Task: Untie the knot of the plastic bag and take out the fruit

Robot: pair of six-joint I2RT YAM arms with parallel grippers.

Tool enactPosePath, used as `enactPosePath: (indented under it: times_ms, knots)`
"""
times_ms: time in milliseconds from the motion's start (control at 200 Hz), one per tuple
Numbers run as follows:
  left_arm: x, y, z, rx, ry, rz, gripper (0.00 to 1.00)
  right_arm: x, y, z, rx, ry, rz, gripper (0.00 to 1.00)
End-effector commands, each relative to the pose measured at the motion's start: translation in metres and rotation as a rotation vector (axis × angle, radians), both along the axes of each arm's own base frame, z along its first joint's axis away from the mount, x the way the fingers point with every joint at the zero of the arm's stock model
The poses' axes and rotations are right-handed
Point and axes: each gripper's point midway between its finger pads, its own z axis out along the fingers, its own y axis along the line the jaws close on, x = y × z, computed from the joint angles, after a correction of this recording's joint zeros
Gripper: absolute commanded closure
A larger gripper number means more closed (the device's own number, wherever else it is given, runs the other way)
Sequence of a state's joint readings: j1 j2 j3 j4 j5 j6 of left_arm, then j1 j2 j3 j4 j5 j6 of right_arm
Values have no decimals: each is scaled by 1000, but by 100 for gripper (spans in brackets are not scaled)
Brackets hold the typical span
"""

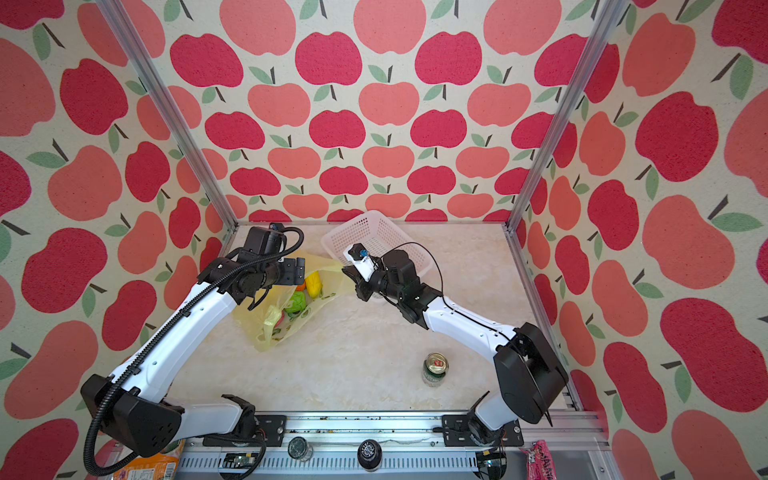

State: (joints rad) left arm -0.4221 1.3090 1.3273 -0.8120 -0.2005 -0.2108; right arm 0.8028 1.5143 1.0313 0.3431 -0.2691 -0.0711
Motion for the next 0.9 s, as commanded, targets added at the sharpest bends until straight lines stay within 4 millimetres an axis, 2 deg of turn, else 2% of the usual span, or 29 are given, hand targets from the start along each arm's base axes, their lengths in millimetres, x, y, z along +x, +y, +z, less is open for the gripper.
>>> enactPosePath:
  times_ms: [0,115,280,435,460,515,610,720,820,895]
  knots:
    - [-17,-5,-6,2,14,-53,1,6,5,12,40,31,9,100]
    - [-28,-8,-26,11,62,-73,1,13,3,12,55,66,3,100]
    - [-31,16,-61,147,152,29,1,10,1,15,72,78,22,100]
    - [-23,28,-73,214,179,94,2,9,-2,17,72,71,14,100]
    - [-21,29,-73,216,177,104,6,8,-2,17,74,70,18,100]
    - [-15,33,-71,207,172,126,21,6,-2,18,78,66,26,100]
    - [-3,32,-69,173,165,132,55,3,-3,19,85,62,37,100]
    - [11,33,-65,191,157,149,84,1,-4,19,89,50,38,100]
    - [25,41,-57,243,127,180,100,1,-5,20,102,32,36,100]
    - [37,48,-42,263,87,205,100,0,-4,21,107,32,45,100]
